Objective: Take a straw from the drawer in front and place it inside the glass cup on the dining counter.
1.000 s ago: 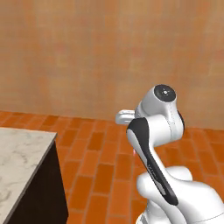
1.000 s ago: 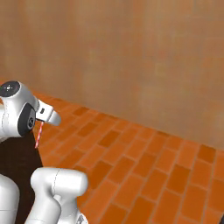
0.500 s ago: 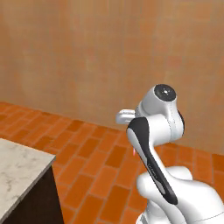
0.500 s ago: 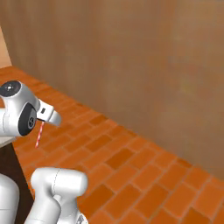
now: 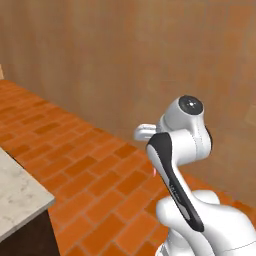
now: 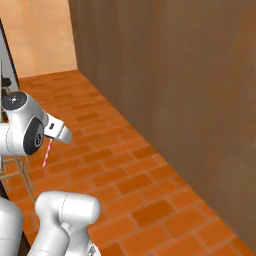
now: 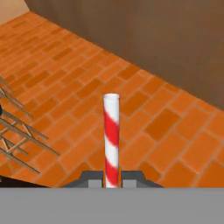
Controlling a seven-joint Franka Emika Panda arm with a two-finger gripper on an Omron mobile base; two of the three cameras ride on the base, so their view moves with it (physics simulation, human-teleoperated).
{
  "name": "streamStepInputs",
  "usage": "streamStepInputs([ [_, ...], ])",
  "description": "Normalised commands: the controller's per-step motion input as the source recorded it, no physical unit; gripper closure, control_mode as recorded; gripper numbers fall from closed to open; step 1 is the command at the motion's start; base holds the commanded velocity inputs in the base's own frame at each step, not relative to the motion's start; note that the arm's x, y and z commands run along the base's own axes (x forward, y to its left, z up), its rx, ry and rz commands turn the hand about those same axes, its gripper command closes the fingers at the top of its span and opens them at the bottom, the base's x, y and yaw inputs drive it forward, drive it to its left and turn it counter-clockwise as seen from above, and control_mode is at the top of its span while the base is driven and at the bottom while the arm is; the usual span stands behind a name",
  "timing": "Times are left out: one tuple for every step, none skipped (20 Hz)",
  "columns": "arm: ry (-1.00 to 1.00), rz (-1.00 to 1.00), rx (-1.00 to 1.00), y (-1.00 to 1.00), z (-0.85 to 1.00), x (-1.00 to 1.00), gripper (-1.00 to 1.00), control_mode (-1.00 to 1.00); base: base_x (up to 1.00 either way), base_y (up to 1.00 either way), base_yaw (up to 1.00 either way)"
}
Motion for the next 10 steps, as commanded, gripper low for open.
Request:
streamStepInputs([
  [0.0,0.0,0.0,0.0,0.0,0.0,1.0,1.0,0.89,-0.31,0.66],
  [0.0,0.0,0.0,0.0,0.0,0.0,1.0,1.0,0.89,-0.31,0.66],
  [0.0,0.0,0.0,0.0,0.0,0.0,1.0,1.0,0.89,-0.31,0.66],
  [0.0,0.0,0.0,0.0,0.0,0.0,1.0,1.0,0.88,-0.32,0.66],
  [0.0,0.0,0.0,0.0,0.0,0.0,1.0,1.0,0.86,-0.32,0.66],
  [0.0,0.0,0.0,0.0,0.0,0.0,1.0,1.0,0.86,-0.32,0.66],
  [0.0,0.0,0.0,0.0,0.0,0.0,1.0,1.0,0.85,-0.34,0.66],
  [0.0,0.0,0.0,0.0,0.0,0.0,1.0,1.0,0.84,-0.34,0.66],
  [0.0,0.0,0.0,0.0,0.0,0.0,1.0,1.0,0.83,-0.34,0.66],
  [0.0,0.0,0.0,0.0,0.0,0.0,1.0,1.0,0.8,-0.38,0.66],
])
